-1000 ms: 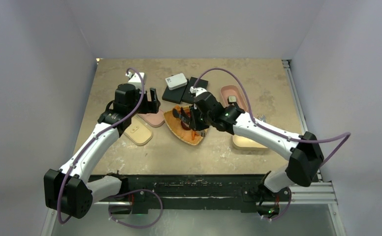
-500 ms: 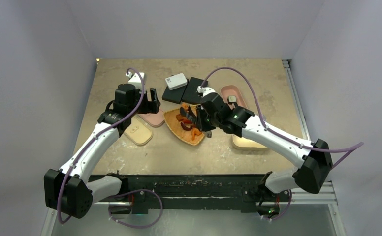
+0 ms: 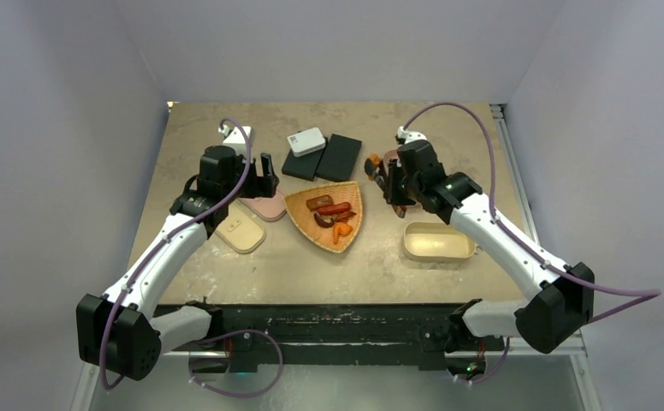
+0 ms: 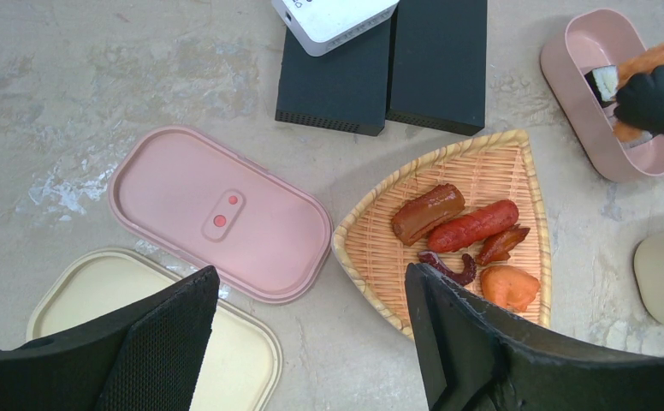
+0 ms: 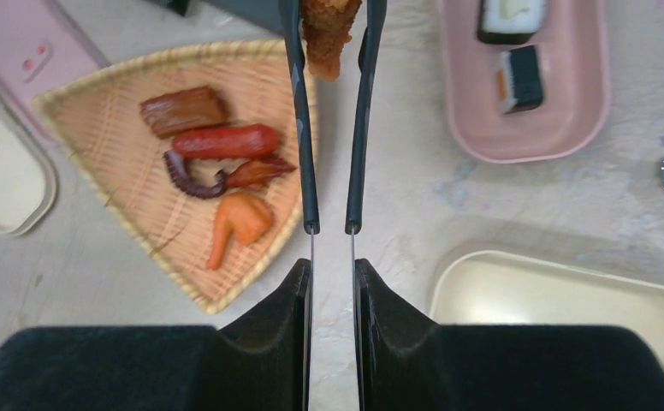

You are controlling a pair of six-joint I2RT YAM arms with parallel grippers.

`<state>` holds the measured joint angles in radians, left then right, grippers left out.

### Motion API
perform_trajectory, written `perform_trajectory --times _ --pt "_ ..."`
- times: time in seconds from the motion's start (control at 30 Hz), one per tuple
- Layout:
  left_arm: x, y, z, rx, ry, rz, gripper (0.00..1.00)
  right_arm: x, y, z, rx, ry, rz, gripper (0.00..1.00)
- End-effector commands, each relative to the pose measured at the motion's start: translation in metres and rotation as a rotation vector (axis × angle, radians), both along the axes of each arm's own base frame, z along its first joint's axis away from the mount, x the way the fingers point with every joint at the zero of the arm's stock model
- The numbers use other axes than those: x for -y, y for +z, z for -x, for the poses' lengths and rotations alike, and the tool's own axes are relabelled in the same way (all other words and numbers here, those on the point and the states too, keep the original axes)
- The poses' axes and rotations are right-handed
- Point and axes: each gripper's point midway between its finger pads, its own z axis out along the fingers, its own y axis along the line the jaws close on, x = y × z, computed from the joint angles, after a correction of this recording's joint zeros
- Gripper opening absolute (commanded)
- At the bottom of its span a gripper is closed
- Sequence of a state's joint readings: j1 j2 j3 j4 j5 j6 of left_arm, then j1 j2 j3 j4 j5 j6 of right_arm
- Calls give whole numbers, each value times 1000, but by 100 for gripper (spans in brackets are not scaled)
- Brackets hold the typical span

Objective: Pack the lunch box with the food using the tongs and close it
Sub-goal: Place the fake food in the packing box.

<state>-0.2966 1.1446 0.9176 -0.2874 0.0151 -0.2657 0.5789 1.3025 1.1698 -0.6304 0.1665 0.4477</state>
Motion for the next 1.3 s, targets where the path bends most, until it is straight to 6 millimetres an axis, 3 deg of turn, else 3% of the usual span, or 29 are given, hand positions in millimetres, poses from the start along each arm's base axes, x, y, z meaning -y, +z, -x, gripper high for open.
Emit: perform_trajectory --times 0.0,0.3,0.57,0.93,1.27 --pt "-2 2 0 17 -5 -7 79 29 10 -24 79 -47 21 0" --pt "-2 1 0 15 -5 -10 79 67 5 -73 128 -133 47 0" --pt "-2 1 0 14 -7 -9 79 73 -10 -99 108 -121 40 0" --pt "0 0 0 8 -15 -5 79 69 -28 -111 86 -90 31 0" --pt "0 -1 0 5 -17 -4 79 71 -53 -99 26 -90 44 0"
